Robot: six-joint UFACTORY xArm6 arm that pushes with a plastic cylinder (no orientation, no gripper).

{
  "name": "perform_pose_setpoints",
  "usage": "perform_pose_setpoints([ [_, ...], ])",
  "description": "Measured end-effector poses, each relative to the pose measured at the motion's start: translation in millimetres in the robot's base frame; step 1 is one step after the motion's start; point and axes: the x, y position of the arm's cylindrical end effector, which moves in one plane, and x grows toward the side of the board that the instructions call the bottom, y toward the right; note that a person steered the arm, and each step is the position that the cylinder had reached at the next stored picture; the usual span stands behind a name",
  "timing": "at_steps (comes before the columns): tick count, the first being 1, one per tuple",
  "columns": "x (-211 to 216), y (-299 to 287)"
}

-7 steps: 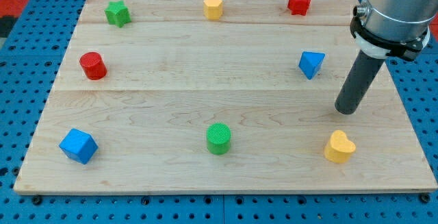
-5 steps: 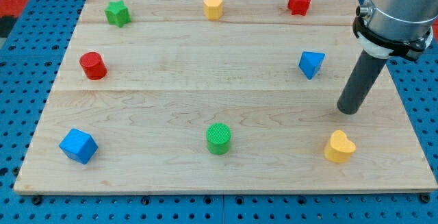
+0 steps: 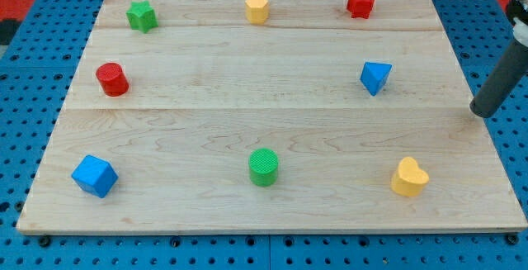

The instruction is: Slide the blue triangle slightly left

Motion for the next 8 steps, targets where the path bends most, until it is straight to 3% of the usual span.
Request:
perform_pose_setpoints([
  [2, -52.4, -52.9],
  [3, -56.8, -82.1],
  [6, -63.3, -70.5],
  [8, -73.4, -95.2],
])
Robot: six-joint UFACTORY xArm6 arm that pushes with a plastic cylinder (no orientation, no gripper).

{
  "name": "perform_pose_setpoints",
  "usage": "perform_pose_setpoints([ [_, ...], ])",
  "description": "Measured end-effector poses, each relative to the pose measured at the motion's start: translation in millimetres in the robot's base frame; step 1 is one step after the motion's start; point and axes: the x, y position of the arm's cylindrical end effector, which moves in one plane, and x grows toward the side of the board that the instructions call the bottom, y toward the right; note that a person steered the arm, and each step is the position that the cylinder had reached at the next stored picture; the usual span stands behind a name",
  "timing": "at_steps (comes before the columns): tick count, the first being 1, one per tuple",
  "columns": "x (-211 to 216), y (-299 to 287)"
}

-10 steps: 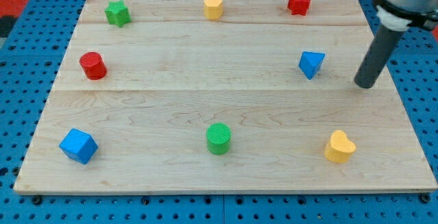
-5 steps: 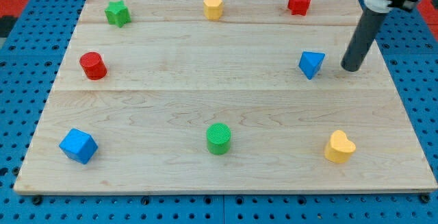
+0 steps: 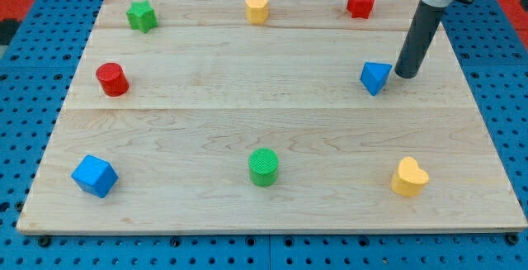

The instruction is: Slide the blue triangle slightly left

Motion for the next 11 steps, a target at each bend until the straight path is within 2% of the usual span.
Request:
perform_pose_setpoints([
  [2, -5.0, 12.8],
  [4, -63.1, 36.2],
  [7, -128.5, 36.2],
  [8, -99.1, 42.3],
  [9, -20.0, 12.9],
  [10, 25.5, -27.1],
  [11, 33.5, -33.7],
])
